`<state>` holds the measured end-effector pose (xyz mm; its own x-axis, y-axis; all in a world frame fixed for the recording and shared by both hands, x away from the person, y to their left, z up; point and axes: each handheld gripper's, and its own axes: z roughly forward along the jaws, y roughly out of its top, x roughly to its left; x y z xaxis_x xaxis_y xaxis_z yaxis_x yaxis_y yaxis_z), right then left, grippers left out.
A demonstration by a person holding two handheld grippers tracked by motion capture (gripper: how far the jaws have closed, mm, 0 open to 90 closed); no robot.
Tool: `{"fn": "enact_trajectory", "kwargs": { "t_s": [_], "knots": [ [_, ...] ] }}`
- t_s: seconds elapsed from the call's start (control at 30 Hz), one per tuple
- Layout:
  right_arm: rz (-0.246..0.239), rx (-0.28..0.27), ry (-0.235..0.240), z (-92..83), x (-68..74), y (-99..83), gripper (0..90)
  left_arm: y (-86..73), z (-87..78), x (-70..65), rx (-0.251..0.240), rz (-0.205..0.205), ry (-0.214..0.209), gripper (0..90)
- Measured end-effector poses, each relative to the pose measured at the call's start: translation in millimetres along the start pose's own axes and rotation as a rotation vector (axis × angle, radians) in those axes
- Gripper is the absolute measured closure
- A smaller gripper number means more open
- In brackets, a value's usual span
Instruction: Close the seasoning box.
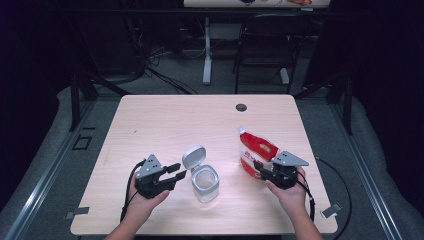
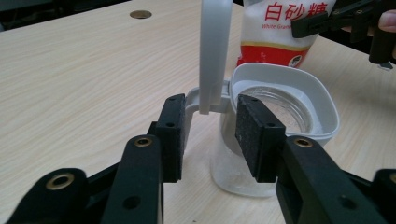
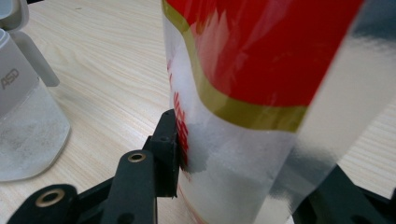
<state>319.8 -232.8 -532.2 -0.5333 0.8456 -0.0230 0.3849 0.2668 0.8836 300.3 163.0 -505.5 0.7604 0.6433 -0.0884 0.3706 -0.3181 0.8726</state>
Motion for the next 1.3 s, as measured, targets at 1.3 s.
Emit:
{"fn": "enact_trajectory", "kwargs": {
  "t_s": [1.3],
  "knots": [
    [-0.010, 0.017, 0.010, -10.6, 0.9, 3.3, 58.1, 17.2, 9.7, 8.0, -0.031, 0.016, 0.040, 71.4]
  ]
}}
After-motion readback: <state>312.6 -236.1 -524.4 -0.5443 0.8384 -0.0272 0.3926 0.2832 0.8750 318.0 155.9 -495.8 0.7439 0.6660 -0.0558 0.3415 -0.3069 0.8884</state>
